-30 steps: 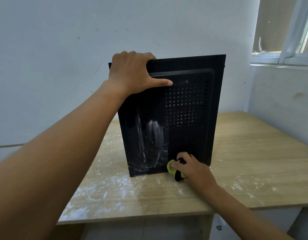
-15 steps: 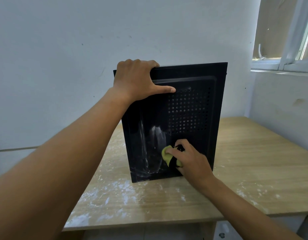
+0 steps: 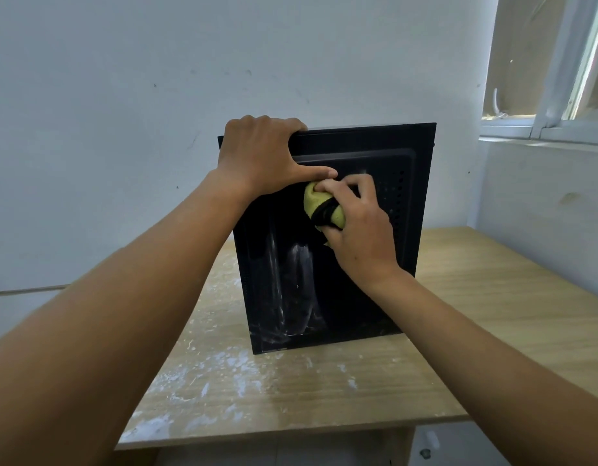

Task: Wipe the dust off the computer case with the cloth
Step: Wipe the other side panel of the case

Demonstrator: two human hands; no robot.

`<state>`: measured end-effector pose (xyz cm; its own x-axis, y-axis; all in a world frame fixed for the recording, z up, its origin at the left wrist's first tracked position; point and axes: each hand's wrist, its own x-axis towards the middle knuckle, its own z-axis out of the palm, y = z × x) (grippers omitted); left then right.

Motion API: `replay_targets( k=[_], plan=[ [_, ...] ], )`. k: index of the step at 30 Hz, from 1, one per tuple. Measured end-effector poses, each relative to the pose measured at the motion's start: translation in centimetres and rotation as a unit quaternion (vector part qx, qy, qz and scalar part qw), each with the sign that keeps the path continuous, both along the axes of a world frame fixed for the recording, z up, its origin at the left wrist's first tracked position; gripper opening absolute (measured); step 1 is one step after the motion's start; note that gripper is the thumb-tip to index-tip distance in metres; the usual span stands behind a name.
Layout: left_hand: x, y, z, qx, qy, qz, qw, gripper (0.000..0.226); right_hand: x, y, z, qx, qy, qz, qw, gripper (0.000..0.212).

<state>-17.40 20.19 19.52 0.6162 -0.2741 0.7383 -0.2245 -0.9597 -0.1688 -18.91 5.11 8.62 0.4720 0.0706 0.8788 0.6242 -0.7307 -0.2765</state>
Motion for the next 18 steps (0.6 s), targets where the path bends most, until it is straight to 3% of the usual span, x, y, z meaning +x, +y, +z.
replay_targets(
  k=[6, 18],
  plan=[
    [0.1, 0.1, 0.0, 0.003, -0.003, -0.005, 1.0, 0.091, -0.7, 0.2, -2.8, -0.08, -0.009, 0.001, 0.997, 0.053],
    [0.0, 0.1, 0.1, -0.003, 0.007, -0.006, 1.0, 0.089, -1.0, -0.6, -12.6, -0.201, 0.103, 0.008, 0.974, 0.069]
  ],
)
